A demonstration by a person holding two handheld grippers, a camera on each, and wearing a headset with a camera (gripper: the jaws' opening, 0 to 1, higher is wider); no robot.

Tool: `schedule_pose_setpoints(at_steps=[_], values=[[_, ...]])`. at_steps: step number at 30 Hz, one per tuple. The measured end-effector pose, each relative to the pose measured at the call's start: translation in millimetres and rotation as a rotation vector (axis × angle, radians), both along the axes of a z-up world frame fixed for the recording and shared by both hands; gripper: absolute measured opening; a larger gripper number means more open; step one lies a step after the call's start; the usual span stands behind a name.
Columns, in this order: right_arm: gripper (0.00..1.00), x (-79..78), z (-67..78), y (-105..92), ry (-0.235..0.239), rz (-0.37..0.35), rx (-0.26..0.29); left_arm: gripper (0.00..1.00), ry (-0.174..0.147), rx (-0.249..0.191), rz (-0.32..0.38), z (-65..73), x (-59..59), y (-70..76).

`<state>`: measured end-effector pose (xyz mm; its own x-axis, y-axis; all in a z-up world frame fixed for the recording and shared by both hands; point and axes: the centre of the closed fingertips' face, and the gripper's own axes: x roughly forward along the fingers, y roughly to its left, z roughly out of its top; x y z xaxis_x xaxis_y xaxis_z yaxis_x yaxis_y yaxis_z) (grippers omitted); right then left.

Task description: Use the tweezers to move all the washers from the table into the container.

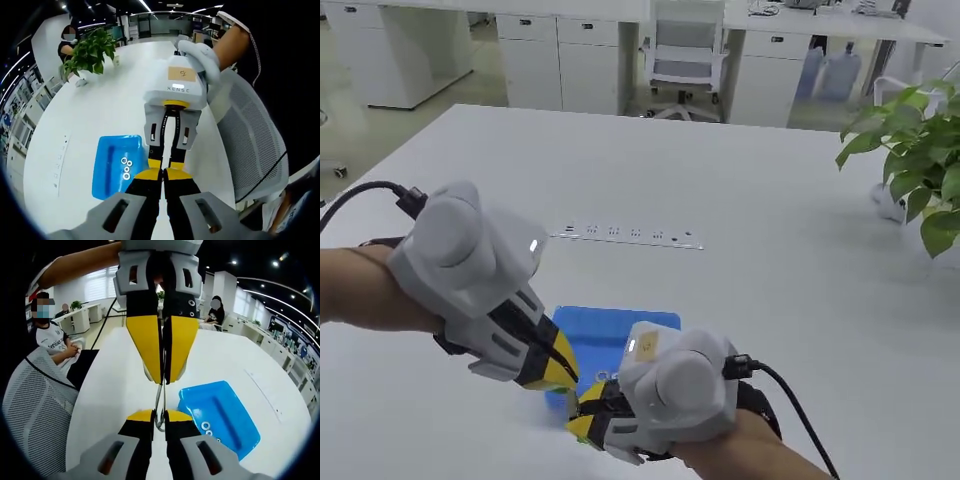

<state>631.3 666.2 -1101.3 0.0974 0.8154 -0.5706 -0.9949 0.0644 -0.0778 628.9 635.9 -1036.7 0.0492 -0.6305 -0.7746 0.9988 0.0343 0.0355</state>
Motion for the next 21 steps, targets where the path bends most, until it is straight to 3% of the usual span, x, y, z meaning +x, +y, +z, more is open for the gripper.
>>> schedule_pose_setpoints(at_steps=[12,21], values=[[0.09,25.0,17.2,1.5,-0.037,-0.010,0.001,0.05,-0.044,0.000,-0.007,16.4,20.7,0.2],[0.09,47.3,18.5,2.4,-0.047,-0.015,0.013,0.05,-0.065,-0.001,0.001,17.6,42.3,1.3]])
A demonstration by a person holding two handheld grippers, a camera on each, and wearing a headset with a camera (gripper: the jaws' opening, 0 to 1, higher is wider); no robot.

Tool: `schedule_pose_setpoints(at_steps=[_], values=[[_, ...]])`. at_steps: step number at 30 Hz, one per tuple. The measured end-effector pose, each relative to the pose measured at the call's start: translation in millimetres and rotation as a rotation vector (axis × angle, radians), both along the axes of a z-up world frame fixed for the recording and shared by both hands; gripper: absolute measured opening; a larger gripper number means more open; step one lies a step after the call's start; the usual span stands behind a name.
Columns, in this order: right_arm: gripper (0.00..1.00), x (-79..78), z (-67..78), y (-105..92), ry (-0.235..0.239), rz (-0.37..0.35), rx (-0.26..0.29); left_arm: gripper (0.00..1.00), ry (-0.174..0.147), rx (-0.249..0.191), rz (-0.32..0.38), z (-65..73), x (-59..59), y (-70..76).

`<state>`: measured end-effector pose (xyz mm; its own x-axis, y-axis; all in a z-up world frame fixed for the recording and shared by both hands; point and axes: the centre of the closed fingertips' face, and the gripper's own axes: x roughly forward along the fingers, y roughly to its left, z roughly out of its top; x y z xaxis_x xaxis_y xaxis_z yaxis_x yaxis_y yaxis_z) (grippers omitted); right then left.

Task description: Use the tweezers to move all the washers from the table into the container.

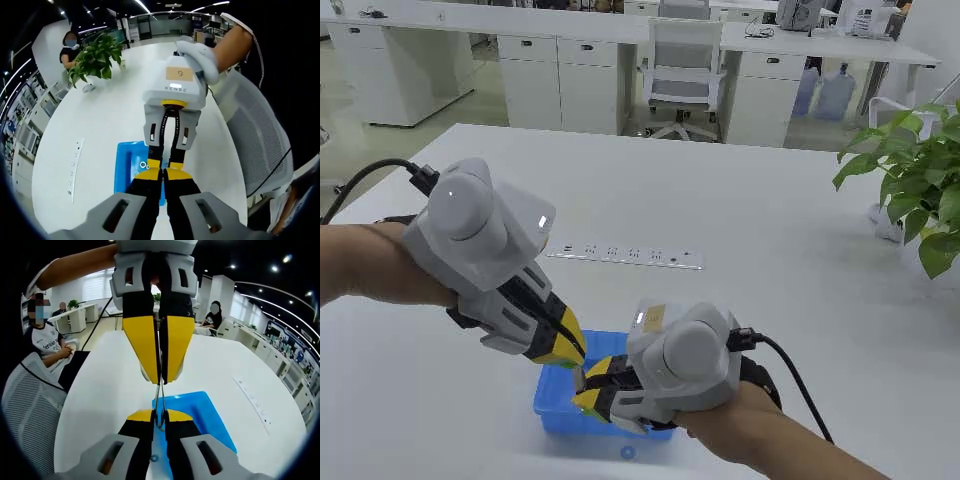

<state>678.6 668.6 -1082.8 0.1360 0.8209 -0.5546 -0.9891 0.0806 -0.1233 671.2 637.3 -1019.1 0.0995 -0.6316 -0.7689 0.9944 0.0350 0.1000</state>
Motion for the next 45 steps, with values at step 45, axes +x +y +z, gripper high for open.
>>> schedule_pose_setpoints(at_steps=[45], values=[[0.10,36.1,-55.3,6.4,0.102,-0.027,-0.055,0.05,0.042,0.057,0.021,-55.0,37.9,9.4]])
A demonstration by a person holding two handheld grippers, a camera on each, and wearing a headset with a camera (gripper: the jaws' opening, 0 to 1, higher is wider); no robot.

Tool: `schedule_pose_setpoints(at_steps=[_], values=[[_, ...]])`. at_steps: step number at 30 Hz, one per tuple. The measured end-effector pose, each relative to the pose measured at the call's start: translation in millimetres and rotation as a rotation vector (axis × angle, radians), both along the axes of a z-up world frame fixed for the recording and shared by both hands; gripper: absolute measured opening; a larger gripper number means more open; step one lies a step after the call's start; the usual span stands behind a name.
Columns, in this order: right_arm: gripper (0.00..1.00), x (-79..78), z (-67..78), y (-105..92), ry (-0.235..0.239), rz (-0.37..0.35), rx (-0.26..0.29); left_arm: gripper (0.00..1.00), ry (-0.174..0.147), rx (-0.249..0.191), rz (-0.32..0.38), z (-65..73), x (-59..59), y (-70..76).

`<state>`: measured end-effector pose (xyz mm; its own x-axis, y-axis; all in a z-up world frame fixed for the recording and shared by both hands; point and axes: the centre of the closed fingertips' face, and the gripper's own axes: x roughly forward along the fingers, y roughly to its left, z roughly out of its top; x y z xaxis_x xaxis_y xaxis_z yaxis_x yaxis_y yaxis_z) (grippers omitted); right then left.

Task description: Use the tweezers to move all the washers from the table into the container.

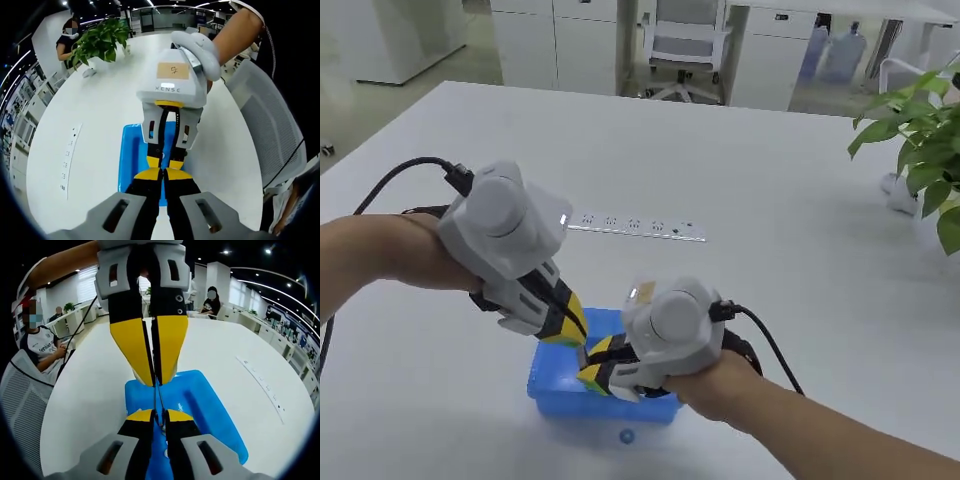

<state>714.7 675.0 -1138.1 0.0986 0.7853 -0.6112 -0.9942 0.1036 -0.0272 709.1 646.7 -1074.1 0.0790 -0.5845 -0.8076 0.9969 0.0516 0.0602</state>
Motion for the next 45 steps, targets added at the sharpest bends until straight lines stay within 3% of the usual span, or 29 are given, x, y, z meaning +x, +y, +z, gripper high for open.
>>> schedule_pose_setpoints(at_steps=[11,29,45], values=[[0.10,-0.6,5.0,-0.3,-0.008,-0.001,0.005,0.05,-0.013,0.004,-0.003,4.5,-0.7,0.4],[0.10,-4.7,32.4,-10.9,-0.049,-0.007,0.026,0.05,-0.035,-0.019,-0.012,31.3,-7.2,-10.7],[0.10,-19.7,51.6,-26.6,-0.086,-0.009,0.035,0.05,-0.049,-0.037,-0.033,50.4,-23.6,-27.5]])
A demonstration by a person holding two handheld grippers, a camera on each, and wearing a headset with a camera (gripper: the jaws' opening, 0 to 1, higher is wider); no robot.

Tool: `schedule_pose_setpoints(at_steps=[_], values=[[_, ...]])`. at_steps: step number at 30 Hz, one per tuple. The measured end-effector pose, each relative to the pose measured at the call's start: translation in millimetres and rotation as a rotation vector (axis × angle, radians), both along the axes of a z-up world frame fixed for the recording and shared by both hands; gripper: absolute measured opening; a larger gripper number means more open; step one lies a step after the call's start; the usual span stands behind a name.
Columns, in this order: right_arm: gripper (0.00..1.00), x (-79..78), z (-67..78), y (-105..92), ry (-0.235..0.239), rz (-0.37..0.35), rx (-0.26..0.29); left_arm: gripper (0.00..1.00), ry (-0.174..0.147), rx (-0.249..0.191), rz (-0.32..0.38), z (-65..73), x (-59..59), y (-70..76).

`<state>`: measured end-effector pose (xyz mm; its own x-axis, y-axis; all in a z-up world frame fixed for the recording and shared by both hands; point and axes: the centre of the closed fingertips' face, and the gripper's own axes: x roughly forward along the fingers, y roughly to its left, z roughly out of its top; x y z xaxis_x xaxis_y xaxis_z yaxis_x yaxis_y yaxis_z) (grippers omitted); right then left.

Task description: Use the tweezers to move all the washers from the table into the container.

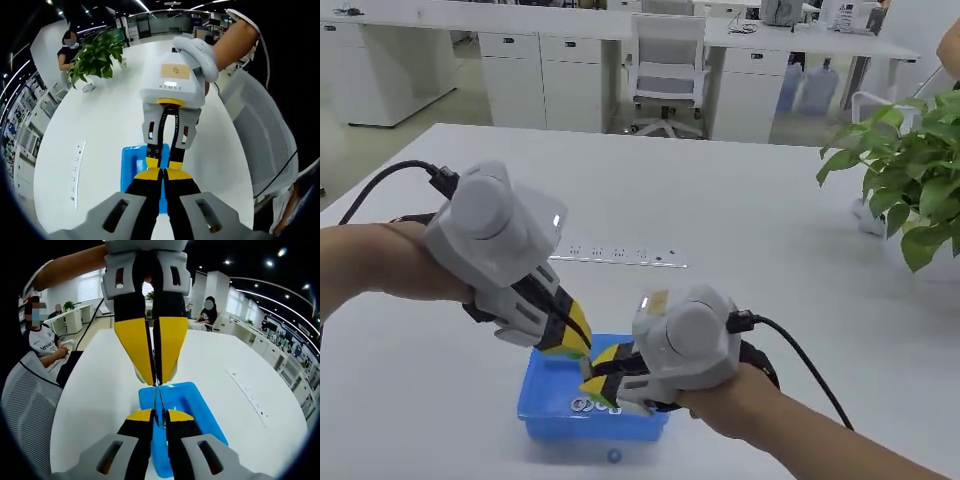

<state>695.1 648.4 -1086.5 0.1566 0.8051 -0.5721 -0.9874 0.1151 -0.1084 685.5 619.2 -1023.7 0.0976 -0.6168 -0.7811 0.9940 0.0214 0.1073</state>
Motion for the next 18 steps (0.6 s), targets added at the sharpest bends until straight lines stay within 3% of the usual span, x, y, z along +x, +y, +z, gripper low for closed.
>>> schedule_pose_setpoints(at_steps=[18], values=[[0.10,-18.0,0.4,-15.3,-0.003,-0.031,0.013,0.05,0.002,-0.001,-0.032,-0.6,-17.7,-14.6]])
